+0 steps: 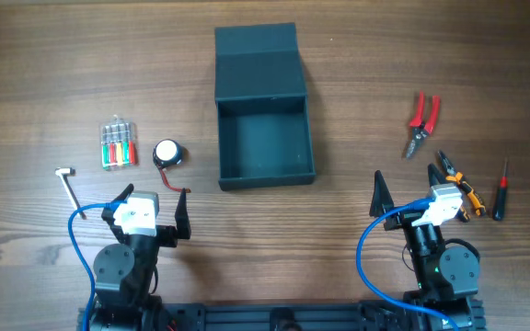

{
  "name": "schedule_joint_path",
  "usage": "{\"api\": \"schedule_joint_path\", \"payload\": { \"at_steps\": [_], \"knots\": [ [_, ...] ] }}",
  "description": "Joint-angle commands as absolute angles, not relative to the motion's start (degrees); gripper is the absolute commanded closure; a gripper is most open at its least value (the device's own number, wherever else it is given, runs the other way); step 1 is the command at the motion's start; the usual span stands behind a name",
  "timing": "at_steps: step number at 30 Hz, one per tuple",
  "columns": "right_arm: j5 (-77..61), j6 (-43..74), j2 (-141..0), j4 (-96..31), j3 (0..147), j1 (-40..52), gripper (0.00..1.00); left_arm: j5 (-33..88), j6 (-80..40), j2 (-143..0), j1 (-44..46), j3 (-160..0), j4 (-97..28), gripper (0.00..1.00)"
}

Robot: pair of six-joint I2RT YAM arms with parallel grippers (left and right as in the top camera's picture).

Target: Pack container

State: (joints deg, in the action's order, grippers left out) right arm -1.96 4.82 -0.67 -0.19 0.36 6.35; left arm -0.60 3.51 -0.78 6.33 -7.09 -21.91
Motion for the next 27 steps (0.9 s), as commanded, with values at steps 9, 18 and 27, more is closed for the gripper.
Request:
{"api": "schedule_joint_path", "payload": {
  "at_steps": [9, 18, 27],
  "knots": [
    [-2.83, 4.58, -0.21, 0.1, 0.3, 6.63, 0.0, -1.15, 2.94, -0.36, 6.66, -6.59, -21.96, 0.0],
    [-3.07, 4.73, -0.21, 0.08, 0.3, 6.63, 0.0, -1.15, 2.94, -0.36, 6.66, -6.59, -21.91, 0.0],
    [-5.02, 18.41, -0.3, 0.32, 0.6, 6.57, 0.0, 2.11, -12.95, -0.38, 6.66, -7.42, -19.88, 0.0]
  ]
}}
